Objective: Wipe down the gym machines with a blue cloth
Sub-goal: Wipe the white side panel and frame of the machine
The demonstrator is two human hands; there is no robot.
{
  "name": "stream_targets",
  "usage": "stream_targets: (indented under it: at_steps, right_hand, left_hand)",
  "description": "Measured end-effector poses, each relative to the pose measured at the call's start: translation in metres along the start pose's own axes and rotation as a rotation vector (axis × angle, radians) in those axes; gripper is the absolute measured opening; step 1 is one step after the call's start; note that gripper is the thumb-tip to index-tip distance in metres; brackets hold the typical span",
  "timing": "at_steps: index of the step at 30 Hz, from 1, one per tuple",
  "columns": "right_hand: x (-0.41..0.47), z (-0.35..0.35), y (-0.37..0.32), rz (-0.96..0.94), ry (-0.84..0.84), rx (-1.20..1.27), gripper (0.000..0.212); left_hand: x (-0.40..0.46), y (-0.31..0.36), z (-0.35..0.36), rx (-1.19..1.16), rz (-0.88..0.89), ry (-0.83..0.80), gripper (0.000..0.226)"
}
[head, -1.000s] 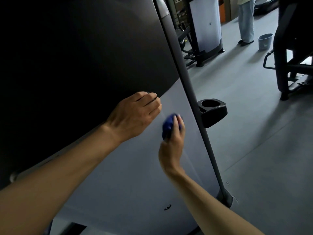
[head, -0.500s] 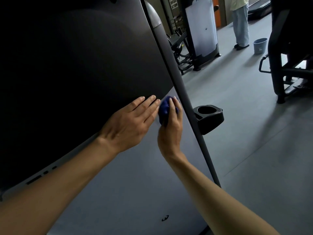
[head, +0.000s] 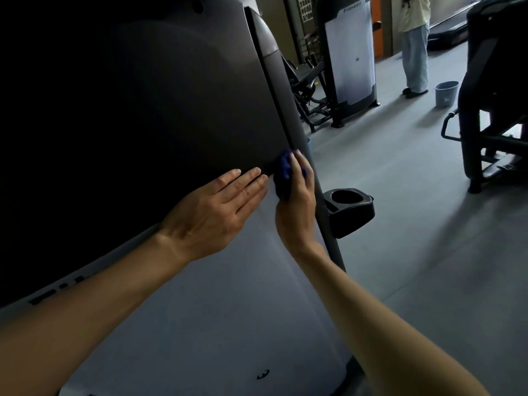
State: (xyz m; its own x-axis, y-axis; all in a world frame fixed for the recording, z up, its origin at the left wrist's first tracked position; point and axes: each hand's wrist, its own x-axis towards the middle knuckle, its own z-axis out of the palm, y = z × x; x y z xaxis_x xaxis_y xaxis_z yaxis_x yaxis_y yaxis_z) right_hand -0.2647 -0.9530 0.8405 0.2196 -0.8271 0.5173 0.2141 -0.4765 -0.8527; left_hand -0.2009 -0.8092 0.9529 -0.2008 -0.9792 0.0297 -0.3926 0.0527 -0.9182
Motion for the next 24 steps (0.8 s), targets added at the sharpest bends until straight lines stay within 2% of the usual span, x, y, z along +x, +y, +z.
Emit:
stream_targets:
  at_steps: [2, 4, 6, 9, 11, 14, 17, 20, 21, 24]
  right_hand:
    - [0.008, -0.002, 0.001, -0.123, -0.012, -0.014, 0.07]
    - [-0.011, -0.01, 0.026, -0.133, -0.051, -0.066, 0.066]
    - [-0.045, -0.017, 0.058, 0.009, -0.057, -0.108, 0.069]
    - [-0.082, -0.024, 0.076, 0.409, -0.055, -0.061, 0.071]
    - [-0.076, -0.025, 0.063, 0.514, -0.052, -0.021, 0.067]
    - [-0.05, -0.013, 0.02, 0.403, -0.041, 0.047, 0.065]
    - [-0.063, 0.007, -0.019, 0.151, -0.044, 0.041, 0.061]
    - [-0.126, 0.012, 0.01, -0.043, -0.115, -0.04, 0.065]
    - [-0.148, 0.008, 0.029, -0.047, -0.147, -0.087, 0.069]
    - [-0.178, -0.007, 0.055, 0.098, -0.183, -0.134, 0.083]
  left_hand:
    - [0.001, 0.0, 0.0, 0.0, 0.0, -0.003, 0.06]
    - [0.001, 0.0, 0.001, -0.01, 0.004, -0.002, 0.06]
    - [0.001, 0.0, 0.002, -0.012, 0.006, 0.011, 0.06]
    - [0.002, 0.0, -0.001, -0.023, -0.006, 0.033, 0.06]
    - [0.002, 0.001, -0.006, -0.022, -0.021, 0.032, 0.061]
    - [-0.005, 0.004, -0.014, 0.03, -0.108, -0.009, 0.064]
    - [-0.035, 0.009, -0.015, 0.054, -0.198, -0.034, 0.064]
    - [-0.072, 0.021, -0.013, 0.06, -0.235, -0.057, 0.065]
    - [-0.084, 0.027, -0.011, 0.031, -0.247, -0.059, 0.065]
    - [-0.115, 0.051, -0.003, -0.061, -0.305, -0.063, 0.063]
